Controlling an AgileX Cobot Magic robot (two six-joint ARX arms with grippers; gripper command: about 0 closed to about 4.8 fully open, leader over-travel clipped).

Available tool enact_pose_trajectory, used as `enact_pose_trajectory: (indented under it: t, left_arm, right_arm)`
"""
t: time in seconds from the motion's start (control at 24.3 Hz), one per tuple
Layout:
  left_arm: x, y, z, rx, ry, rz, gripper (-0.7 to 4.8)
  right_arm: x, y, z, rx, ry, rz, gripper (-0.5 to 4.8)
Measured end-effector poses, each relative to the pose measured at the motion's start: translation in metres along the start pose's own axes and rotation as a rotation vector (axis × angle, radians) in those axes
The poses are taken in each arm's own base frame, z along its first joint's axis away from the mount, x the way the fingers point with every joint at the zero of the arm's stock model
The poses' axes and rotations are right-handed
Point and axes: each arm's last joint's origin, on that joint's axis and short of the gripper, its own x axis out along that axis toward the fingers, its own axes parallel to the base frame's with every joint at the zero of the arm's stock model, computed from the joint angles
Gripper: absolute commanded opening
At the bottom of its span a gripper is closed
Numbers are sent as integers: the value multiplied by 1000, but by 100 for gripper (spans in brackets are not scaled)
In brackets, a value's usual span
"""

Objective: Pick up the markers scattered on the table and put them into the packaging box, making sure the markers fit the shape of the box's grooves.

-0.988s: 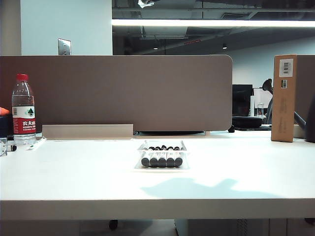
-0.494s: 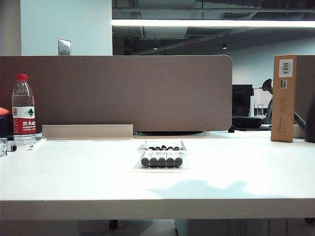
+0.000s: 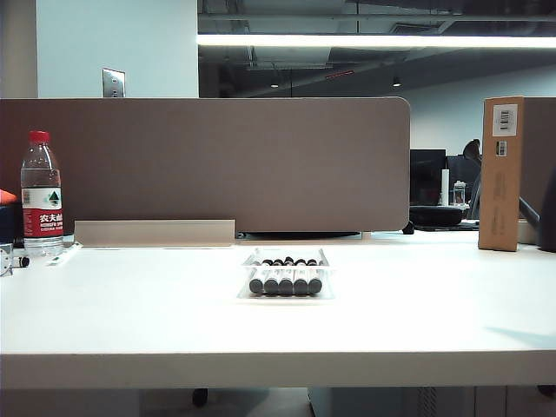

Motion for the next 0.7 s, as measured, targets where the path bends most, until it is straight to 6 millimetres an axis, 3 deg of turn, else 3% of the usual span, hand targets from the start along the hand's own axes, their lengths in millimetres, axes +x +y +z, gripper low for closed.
enact_pose_trajectory:
  t: [0.12,0.33,0.49,0.7]
  left_arm:
    - [0,0,0,0,0,0,-2]
    - [0,0,0,0,0,0,-2]
    - [0,0,0,0,0,0,-2]
    - [0,0,0,0,-3,0,-2]
  right_arm:
    - [-5,-7,-45,93,-81,-115,-5]
    - [-10,-9,-87,119,-234,-216,-5]
    - [-18,-7,-114,76,-423,-302,-5]
    - [-22,-7,-133,60,-481,-364,-4]
